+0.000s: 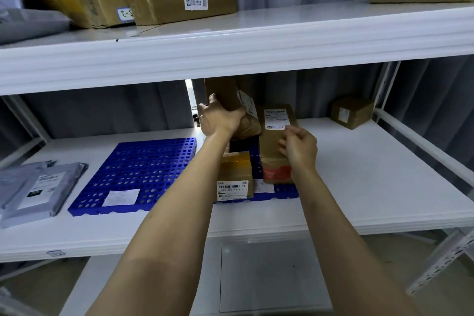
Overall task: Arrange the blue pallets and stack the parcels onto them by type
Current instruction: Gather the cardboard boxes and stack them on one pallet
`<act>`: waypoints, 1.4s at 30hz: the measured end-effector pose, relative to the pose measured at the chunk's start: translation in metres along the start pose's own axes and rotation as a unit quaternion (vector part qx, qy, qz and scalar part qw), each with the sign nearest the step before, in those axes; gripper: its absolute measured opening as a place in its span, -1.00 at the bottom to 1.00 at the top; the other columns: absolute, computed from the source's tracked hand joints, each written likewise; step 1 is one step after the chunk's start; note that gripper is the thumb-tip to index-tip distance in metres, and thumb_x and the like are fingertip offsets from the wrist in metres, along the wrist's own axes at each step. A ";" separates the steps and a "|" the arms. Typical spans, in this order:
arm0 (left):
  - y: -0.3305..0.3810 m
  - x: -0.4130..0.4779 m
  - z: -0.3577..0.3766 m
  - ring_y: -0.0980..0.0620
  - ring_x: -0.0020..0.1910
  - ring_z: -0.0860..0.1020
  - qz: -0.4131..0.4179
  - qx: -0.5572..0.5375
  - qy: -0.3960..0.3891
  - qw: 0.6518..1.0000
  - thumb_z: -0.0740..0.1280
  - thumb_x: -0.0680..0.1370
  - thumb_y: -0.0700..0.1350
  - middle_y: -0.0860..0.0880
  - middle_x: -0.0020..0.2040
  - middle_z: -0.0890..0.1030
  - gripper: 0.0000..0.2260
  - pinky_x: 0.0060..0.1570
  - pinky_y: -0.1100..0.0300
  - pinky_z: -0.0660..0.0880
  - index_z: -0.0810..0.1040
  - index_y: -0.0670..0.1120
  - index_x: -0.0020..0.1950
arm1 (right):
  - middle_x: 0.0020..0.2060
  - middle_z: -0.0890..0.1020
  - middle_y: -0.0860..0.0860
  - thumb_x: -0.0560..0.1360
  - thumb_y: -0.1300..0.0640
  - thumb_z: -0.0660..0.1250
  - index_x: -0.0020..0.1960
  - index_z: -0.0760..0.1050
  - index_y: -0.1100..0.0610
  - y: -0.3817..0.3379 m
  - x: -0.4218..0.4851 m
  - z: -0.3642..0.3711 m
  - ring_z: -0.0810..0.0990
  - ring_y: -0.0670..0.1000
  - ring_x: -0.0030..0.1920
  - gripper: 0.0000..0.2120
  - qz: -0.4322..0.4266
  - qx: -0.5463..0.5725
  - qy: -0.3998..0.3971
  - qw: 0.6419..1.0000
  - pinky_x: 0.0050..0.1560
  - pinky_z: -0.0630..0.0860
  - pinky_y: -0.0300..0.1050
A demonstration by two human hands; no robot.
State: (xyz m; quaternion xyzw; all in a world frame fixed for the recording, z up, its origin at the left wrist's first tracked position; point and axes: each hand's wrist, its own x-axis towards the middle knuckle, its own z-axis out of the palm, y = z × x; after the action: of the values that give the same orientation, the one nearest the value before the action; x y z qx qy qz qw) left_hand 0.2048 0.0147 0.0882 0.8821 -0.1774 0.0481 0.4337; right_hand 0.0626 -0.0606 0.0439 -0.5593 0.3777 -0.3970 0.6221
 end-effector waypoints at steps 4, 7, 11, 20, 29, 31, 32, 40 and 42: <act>0.001 0.006 0.011 -0.30 0.24 0.46 0.004 0.049 -0.022 0.999 0.42 0.34 0.26 -0.22 0.34 0.37 -0.27 0.17 -0.13 0.49 0.34 -0.05 0.40 | 0.20 0.59 0.07 0.58 0.16 0.27 0.05 0.53 0.00 0.004 0.004 0.001 0.59 0.06 0.13 -0.89 -0.021 -0.041 -0.004 0.999 0.20 0.56 0.05; 0.002 0.008 0.018 -0.32 0.27 0.44 0.006 0.075 -0.029 0.997 0.40 0.35 0.27 -0.24 0.39 0.32 -0.28 0.15 -0.15 0.50 0.34 -0.05 0.39 | 0.22 0.58 0.09 0.57 0.17 0.26 0.17 0.56 0.10 0.007 0.008 0.000 0.57 0.07 0.17 -0.80 -0.031 -0.067 -0.013 0.997 0.24 0.52 -0.02; 0.004 0.009 0.025 -0.27 0.21 0.49 0.000 0.093 -0.034 0.995 0.34 0.35 0.32 -0.20 0.29 0.43 -0.34 0.11 -0.10 0.52 0.42 -0.07 0.29 | 0.30 0.53 0.08 0.59 0.18 0.24 0.26 0.53 0.13 0.008 0.012 -0.003 0.51 0.09 0.26 -0.74 -0.040 -0.114 -0.029 0.992 0.10 0.37 -0.25; 0.006 0.012 0.037 -0.23 0.26 0.45 -0.014 0.126 -0.037 0.991 0.39 0.37 0.30 -0.18 0.30 0.40 -0.34 0.09 -0.03 0.48 0.43 -0.08 0.32 | 0.30 0.54 0.08 0.58 0.20 0.24 0.25 0.53 0.16 0.009 0.017 -0.002 0.52 0.04 0.22 -0.74 -0.054 -0.143 -0.047 0.987 0.06 0.36 -0.29; 0.015 0.014 0.044 -0.22 0.31 0.39 -0.002 0.182 -0.034 0.983 0.37 0.39 0.26 -0.19 0.31 0.38 -0.34 0.14 0.00 0.44 0.40 -0.11 0.34 | 0.15 0.61 0.06 0.57 0.21 0.23 0.23 0.55 0.15 0.013 0.022 -0.002 0.45 -0.16 -0.14 -0.74 -0.070 -0.141 -0.062 0.986 -0.11 0.37 -0.33; 0.016 0.011 0.047 -0.21 0.33 0.37 0.003 0.201 -0.039 0.979 0.38 0.40 0.26 -0.18 0.33 0.36 -0.33 0.13 0.01 0.43 0.38 -0.12 0.36 | 0.14 0.62 0.07 0.57 0.22 0.24 0.19 0.57 0.16 0.014 0.023 -0.002 0.43 -0.17 -0.18 -0.76 -0.074 -0.147 -0.061 0.984 -0.22 0.33 -0.40; 0.016 0.009 0.049 -0.21 0.33 0.37 0.003 0.206 -0.044 0.977 0.38 0.40 0.26 -0.18 0.34 0.36 -0.32 0.13 0.02 0.43 0.38 -0.12 0.37 | 0.15 0.61 0.07 0.57 0.22 0.24 0.19 0.57 0.16 0.015 0.023 -0.003 0.44 -0.15 -0.15 -0.76 -0.075 -0.149 -0.059 0.984 -0.20 0.34 -0.40; 0.002 -0.002 0.068 -0.24 0.50 0.13 -0.009 0.209 -0.099 0.973 0.37 0.44 0.27 -0.22 0.53 0.16 -0.26 0.28 -0.09 0.37 0.33 -0.16 0.45 | 0.19 0.60 0.08 0.56 0.23 0.24 0.18 0.57 0.19 0.017 0.026 -0.002 0.45 -0.12 -0.04 -0.76 -0.090 -0.154 -0.056 0.982 -0.13 0.37 -0.39; -0.003 -0.003 0.070 -0.25 0.50 0.13 -0.008 0.205 -0.108 0.973 0.34 0.45 0.28 -0.22 0.52 0.18 -0.29 0.27 -0.10 0.37 0.35 -0.16 0.43 | 0.18 0.60 0.08 0.56 0.24 0.24 0.17 0.58 0.20 0.017 0.026 -0.002 0.45 -0.12 -0.04 -0.76 -0.094 -0.153 -0.057 0.982 -0.09 0.38 -0.38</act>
State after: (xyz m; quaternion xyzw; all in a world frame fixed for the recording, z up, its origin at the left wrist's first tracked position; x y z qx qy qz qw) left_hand 0.1980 -0.0375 0.0421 0.9535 -0.2029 -0.0156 0.2224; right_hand 0.0723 -0.0840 0.0258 -0.7027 0.3439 -0.3589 0.5091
